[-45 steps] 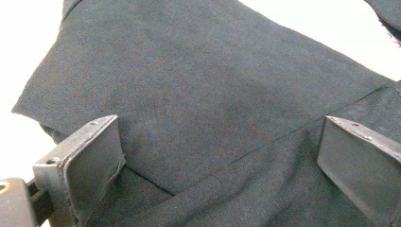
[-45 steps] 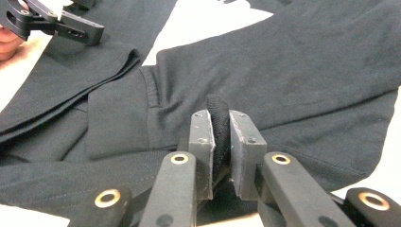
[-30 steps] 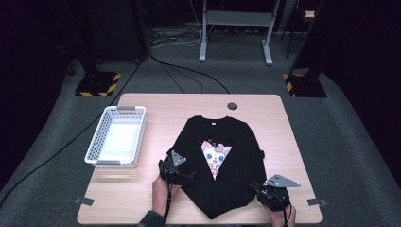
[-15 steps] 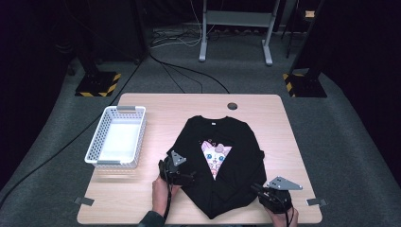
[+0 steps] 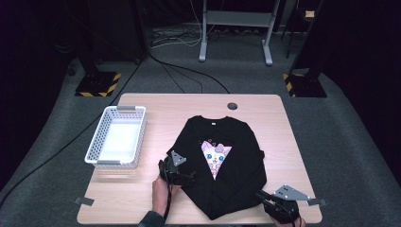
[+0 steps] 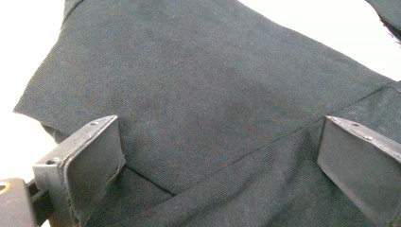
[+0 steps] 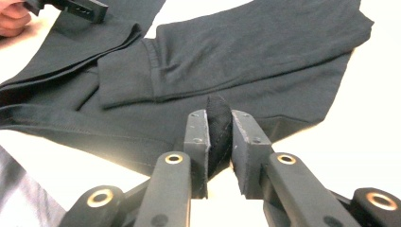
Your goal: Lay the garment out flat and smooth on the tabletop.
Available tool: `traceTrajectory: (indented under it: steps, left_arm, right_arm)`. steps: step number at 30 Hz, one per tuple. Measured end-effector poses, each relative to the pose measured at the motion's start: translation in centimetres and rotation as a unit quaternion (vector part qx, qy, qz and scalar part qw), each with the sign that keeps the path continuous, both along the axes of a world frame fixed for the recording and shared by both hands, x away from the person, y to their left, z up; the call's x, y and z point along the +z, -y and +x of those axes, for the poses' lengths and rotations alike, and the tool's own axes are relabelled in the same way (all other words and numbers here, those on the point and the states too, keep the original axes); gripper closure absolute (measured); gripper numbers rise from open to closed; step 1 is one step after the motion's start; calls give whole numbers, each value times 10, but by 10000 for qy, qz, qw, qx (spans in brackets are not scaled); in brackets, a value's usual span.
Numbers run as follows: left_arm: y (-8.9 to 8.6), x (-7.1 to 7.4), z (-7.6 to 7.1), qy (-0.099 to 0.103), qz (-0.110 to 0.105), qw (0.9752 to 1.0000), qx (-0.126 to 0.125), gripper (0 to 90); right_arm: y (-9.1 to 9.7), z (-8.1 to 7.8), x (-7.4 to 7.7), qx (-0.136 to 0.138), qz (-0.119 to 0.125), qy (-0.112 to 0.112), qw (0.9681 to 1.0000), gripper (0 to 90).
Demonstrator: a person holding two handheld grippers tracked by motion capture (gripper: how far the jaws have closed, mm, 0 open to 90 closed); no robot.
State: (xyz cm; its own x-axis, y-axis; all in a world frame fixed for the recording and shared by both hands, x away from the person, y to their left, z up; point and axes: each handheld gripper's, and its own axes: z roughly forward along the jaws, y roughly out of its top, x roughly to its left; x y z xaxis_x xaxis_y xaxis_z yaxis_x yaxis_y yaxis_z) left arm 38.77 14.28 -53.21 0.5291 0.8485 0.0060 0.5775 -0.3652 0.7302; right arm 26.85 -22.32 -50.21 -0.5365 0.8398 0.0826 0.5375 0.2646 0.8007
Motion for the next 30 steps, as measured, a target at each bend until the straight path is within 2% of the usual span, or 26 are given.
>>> traceTrajectory:
  steps: [6, 8, 10, 14, 18, 21, 25, 28, 29, 30]
  left_arm:
    - [0, 0, 0, -7, -2, 10000, -1, 15]
    - [0, 0, 0, -6, -3, 10000, -1, 15]
    - [0, 0, 0, -3, 0, 10000, -2, 15]
    - [0, 0, 0, 1, 0, 10000, 0, 15]
    - [0, 0, 0, -8, -6, 10000, 0, 15]
    - [0, 0, 1, -4, -14, 10000, 13, 14]
    - [0, 0, 1, -9, -8, 10000, 11, 13]
    - [0, 0, 2, -11, 0, 10000, -1, 13]
    - [0, 0, 4, -10, -11, 10000, 0, 13]
    - [0, 0, 4, -10, -11, 10000, 0, 13]
  right_arm:
    - [17, -23, 12, -99, 100, 106, 9998, 666]
    - [23, -26, 15, -146, 103, 173, 9997, 616]
    - [27, -23, 14, -210, 125, 149, 9996, 523]
    - [30, -2, 6, -306, 109, 26, 9995, 341]
    - [28, 29, -5, -282, 80, -13, 9996, 216]
    - [23, 52, -11, -248, 33, -42, 9997, 175]
    - [15, 77, -21, -217, -218, -57, 9995, 155]
    - [12, 85, -26, -227, -302, -141, 9992, 152]
    - [9, 92, -27, -210, -544, -130, 9982, 151]
    - [9, 92, -27, -210, -544, -130, 9982, 151]
